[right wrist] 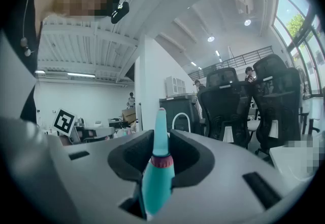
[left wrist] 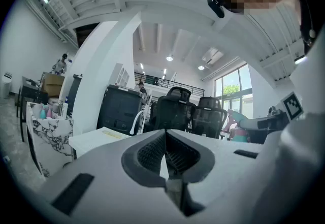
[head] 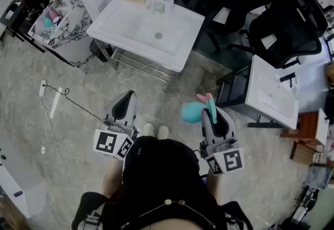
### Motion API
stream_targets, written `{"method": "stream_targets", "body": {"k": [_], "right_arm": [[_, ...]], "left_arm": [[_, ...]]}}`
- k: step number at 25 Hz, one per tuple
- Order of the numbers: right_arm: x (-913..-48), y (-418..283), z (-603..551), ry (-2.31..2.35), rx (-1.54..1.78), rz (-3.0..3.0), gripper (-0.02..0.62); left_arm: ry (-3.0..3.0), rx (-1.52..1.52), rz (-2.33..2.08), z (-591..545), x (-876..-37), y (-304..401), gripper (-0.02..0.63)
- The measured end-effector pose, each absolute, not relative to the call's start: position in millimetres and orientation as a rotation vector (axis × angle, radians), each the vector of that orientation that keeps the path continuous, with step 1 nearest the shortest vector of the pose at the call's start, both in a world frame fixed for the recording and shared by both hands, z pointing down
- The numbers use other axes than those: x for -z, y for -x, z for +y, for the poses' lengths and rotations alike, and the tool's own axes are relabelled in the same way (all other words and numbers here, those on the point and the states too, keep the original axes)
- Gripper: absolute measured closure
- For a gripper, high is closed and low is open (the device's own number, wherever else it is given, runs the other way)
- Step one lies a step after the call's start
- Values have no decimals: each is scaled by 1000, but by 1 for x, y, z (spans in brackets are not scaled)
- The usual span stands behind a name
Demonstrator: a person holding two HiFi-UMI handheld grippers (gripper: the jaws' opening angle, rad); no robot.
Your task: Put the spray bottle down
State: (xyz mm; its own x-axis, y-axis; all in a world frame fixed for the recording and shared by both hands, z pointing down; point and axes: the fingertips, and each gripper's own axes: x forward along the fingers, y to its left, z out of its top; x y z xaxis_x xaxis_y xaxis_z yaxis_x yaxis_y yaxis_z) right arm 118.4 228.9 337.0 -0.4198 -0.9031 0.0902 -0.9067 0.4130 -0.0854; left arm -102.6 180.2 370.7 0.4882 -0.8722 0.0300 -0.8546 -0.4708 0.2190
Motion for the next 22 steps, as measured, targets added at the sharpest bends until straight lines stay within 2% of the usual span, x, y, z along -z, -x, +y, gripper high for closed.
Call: {"method": "stream_targets", "body": {"k": [22], "right_arm": [[-340,-102,207,-1636,-168,-2612,494]], "left_arm": [[-2500,113,-1461,158,-385,119,598]]}}
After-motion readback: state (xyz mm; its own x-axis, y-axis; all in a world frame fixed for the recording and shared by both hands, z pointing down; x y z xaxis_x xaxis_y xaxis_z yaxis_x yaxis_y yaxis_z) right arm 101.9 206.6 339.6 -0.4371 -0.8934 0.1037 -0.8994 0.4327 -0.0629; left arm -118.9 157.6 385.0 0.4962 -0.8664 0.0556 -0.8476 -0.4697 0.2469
